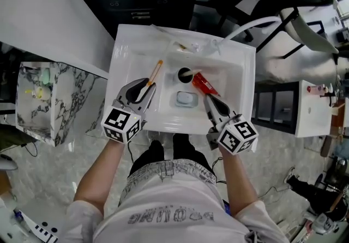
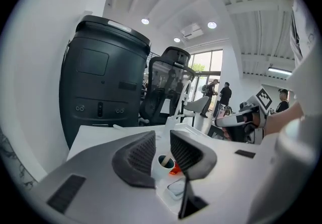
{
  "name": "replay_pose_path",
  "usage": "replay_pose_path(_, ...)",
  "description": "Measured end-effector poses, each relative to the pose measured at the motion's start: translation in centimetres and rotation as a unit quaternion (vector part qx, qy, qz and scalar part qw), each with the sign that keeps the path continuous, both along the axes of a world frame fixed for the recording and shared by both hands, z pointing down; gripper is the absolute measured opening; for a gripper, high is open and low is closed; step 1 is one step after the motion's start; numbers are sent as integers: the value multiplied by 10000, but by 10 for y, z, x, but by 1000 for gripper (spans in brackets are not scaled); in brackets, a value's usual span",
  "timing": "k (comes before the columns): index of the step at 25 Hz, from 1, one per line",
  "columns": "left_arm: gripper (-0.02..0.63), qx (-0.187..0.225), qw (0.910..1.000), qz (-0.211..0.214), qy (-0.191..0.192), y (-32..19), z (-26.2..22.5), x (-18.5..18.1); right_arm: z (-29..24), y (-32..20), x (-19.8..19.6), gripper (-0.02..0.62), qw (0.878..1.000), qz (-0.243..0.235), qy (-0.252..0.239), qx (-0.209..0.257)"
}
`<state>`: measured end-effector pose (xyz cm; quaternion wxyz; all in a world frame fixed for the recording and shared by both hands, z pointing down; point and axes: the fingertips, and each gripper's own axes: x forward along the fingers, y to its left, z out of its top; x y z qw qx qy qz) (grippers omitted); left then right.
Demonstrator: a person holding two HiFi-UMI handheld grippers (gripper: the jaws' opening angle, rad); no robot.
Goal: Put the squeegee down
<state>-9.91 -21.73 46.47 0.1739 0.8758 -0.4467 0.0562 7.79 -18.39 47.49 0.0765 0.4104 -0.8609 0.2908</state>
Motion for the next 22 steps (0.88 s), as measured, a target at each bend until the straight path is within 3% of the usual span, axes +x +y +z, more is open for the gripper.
replay_pose_path(22, 50, 517, 9982, 191, 239, 47, -61, -9, -38, 22, -12, 8, 9989, 143, -44, 443)
